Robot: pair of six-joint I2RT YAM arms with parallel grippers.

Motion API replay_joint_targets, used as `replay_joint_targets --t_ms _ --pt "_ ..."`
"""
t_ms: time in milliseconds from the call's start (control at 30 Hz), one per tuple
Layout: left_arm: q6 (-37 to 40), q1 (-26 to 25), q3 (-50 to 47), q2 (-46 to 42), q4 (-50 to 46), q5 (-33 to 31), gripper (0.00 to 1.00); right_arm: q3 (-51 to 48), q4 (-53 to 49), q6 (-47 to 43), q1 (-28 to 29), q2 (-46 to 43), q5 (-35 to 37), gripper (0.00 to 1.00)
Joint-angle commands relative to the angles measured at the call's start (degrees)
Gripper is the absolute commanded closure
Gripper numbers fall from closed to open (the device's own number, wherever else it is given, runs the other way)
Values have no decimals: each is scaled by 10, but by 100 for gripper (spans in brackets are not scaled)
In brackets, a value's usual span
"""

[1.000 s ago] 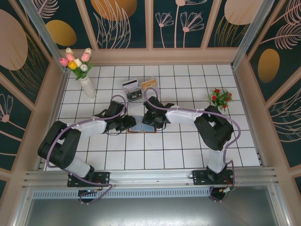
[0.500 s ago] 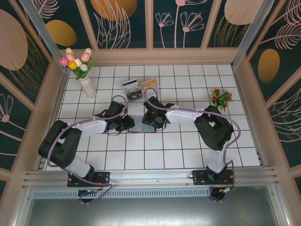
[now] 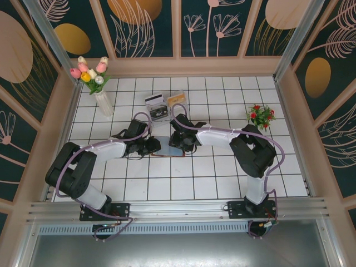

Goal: Take the credit cards out of the card holder

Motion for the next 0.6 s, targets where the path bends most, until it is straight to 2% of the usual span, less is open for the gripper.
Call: replay_joint_targets --t_ms 0,300,567 --pt "19 -2 15 -14 15 30 80 -17 -16 1 -4 9 -11 52" --pt "28 -2 17 -26 29 60 81 -24 -10 3 -4 -4 -10 53" --pt "16 -2 8 -32 67 97 78 -45 25 4 -9 -55 -6 53"
